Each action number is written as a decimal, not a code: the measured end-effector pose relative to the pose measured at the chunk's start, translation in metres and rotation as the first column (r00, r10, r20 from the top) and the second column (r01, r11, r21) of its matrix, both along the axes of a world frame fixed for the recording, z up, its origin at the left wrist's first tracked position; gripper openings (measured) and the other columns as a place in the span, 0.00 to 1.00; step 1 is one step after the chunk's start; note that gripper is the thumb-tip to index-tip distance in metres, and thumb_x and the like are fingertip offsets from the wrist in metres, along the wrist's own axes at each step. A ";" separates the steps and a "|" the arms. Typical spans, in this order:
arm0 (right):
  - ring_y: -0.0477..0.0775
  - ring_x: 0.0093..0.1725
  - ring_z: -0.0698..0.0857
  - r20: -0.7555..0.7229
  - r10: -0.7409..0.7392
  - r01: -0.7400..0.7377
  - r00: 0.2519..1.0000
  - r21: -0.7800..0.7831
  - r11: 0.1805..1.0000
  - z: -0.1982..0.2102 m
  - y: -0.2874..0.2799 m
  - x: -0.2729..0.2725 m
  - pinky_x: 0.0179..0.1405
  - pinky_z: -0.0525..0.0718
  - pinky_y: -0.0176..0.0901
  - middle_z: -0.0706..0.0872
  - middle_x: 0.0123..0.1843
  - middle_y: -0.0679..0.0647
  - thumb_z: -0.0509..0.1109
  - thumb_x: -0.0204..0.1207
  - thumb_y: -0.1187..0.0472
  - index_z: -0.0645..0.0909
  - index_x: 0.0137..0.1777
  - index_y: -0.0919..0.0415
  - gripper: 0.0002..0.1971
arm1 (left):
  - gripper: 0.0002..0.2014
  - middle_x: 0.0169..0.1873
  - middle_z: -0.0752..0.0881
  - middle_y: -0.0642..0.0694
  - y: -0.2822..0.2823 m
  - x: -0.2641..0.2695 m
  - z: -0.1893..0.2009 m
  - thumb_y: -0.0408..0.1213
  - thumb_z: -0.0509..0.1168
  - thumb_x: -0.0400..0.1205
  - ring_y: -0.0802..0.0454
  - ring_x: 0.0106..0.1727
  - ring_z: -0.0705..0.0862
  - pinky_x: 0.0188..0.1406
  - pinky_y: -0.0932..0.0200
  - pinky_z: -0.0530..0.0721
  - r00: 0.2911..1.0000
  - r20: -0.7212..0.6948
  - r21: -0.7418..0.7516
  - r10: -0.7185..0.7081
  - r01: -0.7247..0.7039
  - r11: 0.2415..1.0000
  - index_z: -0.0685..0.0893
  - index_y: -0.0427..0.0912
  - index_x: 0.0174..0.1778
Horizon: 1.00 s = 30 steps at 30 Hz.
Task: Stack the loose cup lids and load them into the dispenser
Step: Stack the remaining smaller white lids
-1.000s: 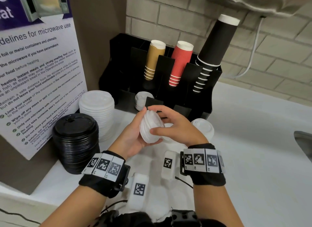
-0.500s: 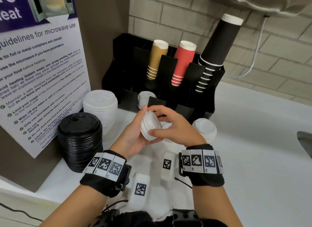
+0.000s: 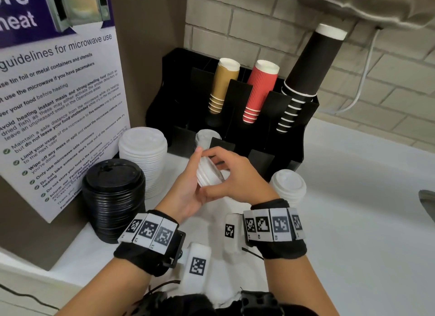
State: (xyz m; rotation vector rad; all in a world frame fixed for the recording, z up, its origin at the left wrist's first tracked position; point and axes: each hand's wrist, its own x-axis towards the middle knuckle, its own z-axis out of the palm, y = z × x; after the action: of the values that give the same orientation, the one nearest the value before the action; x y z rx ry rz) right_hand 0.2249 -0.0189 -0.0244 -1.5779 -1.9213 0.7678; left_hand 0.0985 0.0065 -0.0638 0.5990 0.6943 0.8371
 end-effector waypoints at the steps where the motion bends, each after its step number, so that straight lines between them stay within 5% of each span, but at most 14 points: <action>1: 0.49 0.60 0.81 0.012 0.012 -0.012 1.000 -0.002 1.000 0.002 0.003 -0.001 0.63 0.82 0.49 0.82 0.59 0.51 0.84 0.62 0.58 0.77 0.68 0.46 0.33 | 0.30 0.59 0.88 0.41 0.001 -0.001 0.000 0.62 0.56 0.82 0.47 0.57 0.89 0.48 0.46 0.90 1.000 0.021 0.003 0.006 -0.006 1.000 0.83 0.44 0.68; 7: 0.51 0.60 0.82 0.059 0.004 -0.012 0.998 0.136 0.991 0.040 0.045 0.011 0.62 0.82 0.49 0.82 0.61 0.53 0.85 0.60 0.59 0.77 0.69 0.52 0.35 | 0.29 0.67 0.79 0.42 0.010 -0.002 0.000 0.66 0.51 0.83 0.39 0.69 0.78 0.50 0.37 0.86 0.994 0.013 -0.014 0.111 -0.111 0.994 0.75 0.53 0.73; 10: 0.58 0.63 0.79 0.164 -0.137 0.094 0.977 0.246 0.965 0.057 0.090 0.017 0.64 0.78 0.47 0.79 0.64 0.59 0.83 0.63 0.59 0.74 0.74 0.56 0.38 | 0.19 0.63 0.79 0.45 0.012 -0.001 -0.005 0.60 0.55 0.85 0.45 0.65 0.79 0.54 0.44 0.84 0.983 -0.101 -0.036 0.152 -0.157 0.987 0.80 0.53 0.62; 14: 0.60 0.65 0.77 0.361 -0.146 0.104 0.921 0.133 0.986 0.051 0.136 0.008 0.56 0.76 0.43 0.75 0.68 0.61 0.82 0.63 0.60 0.67 0.74 0.60 0.40 | 0.18 0.59 0.81 0.43 0.012 -0.002 -0.013 0.55 0.57 0.86 0.45 0.58 0.81 0.57 0.48 0.81 0.976 -0.187 -0.034 0.111 -0.120 0.992 0.85 0.47 0.55; 19: 0.65 0.53 0.83 0.639 -0.095 0.066 0.763 0.069 0.995 0.019 0.153 -0.005 0.45 0.84 0.53 0.78 0.60 0.63 0.82 0.61 0.59 0.68 0.64 0.65 0.34 | 0.19 0.59 0.82 0.42 0.013 -0.005 -0.016 0.54 0.55 0.87 0.45 0.58 0.82 0.55 0.49 0.81 0.975 -0.200 -0.004 0.098 -0.101 0.995 0.85 0.45 0.55; 23: 0.63 0.53 0.83 0.675 -0.051 0.055 0.736 0.015 0.998 0.011 0.158 -0.008 0.39 0.82 0.50 0.73 0.65 0.62 0.82 0.61 0.59 0.69 0.67 0.63 0.36 | 0.20 0.58 0.83 0.44 0.015 -0.010 -0.016 0.53 0.54 0.88 0.46 0.59 0.82 0.57 0.50 0.81 0.973 -0.210 0.013 0.099 -0.098 0.995 0.86 0.45 0.56; 30: 0.65 0.64 0.81 0.753 -0.047 0.156 0.656 -0.074 0.985 0.014 0.161 -0.020 0.57 0.81 0.56 0.72 0.71 0.64 0.76 0.72 0.65 0.66 0.74 0.66 0.32 | 0.20 0.58 0.84 0.43 0.016 -0.011 -0.014 0.53 0.54 0.88 0.46 0.60 0.83 0.53 0.52 0.83 0.972 -0.216 0.033 0.093 -0.088 0.996 0.86 0.44 0.57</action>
State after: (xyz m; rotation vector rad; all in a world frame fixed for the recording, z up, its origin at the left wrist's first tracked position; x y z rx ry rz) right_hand 0.2049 0.1421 -0.0109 -2.3241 -2.3207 0.1648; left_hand 0.0879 0.0224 -0.0773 0.6905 0.9174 0.8732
